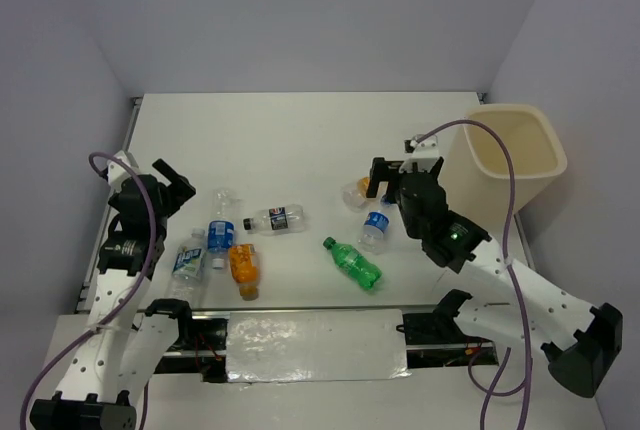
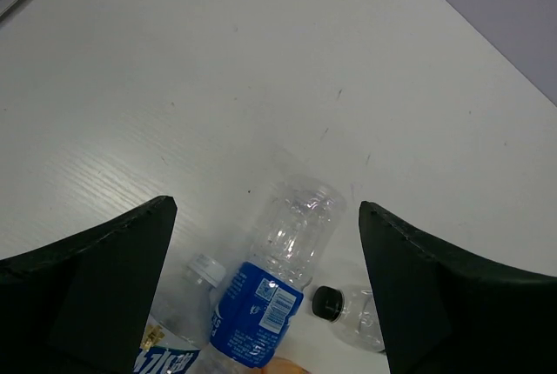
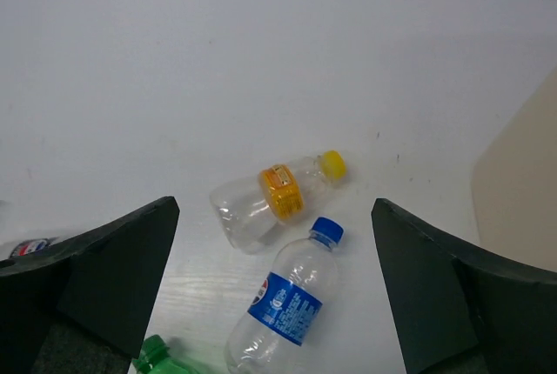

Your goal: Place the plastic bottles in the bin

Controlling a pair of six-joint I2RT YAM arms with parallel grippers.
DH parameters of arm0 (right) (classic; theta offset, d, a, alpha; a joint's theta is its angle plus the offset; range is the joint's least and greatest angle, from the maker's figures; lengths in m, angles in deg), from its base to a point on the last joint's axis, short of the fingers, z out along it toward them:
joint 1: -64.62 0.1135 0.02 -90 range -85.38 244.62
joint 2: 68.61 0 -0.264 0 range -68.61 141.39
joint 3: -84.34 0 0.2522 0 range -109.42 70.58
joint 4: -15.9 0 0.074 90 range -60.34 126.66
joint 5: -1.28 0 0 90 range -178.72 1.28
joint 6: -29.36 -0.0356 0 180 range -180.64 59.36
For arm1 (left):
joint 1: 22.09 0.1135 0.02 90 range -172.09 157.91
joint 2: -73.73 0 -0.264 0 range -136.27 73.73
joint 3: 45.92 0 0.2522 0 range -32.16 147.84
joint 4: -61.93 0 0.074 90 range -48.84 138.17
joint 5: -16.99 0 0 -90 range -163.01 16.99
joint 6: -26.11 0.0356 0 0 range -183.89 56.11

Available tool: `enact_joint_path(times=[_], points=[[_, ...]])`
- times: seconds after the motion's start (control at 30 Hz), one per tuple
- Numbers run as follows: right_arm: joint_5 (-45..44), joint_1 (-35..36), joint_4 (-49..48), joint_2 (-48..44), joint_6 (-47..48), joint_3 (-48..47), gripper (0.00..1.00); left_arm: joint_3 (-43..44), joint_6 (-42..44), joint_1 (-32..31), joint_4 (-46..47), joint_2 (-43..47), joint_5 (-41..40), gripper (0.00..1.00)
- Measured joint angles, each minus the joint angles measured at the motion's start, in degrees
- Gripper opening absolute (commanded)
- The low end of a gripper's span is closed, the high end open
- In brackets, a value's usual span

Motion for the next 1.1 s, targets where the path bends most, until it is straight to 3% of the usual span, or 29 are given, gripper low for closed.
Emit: enact_joint_path(times=[0.2, 0.37, 0.47, 0.63, 0.87, 1.1], points=[[3.1, 0.1, -4.3, -8.3, -1.2, 4.1, 1.0, -0.6, -1.2, 0.0, 0.1, 0.9, 0.7, 0.99], [4.0, 0.1, -3.5, -7.4, -3.2, 3.7, 1.0, -2.1, -1.2, 0.0, 0.8, 0.6, 3.0, 0.99], [4.2, 0.1, -1.2, -4.0, -4.4, 1.7, 1.0, -3.7, -1.1, 0.0, 2.0, 0.1, 4.4, 0.99], [3.1, 0.1, 4.6, 10.5, -9.6, -3.7, 1.0, -4.9, -1.0, 0.0, 2.3, -1.4, 5.6, 0.99], [-2.5, 0.1, 17.0, 29.0, -24.0, -10.6, 1.0, -5.3, -0.9, 0.0, 2.6, -1.5, 5.5, 0.99], [-3.1, 0.1, 27.5, 34.1, -36.1, -10.3, 1.0, -7.0, -0.9, 0.0, 3.2, -0.1, 5.6, 0.99]])
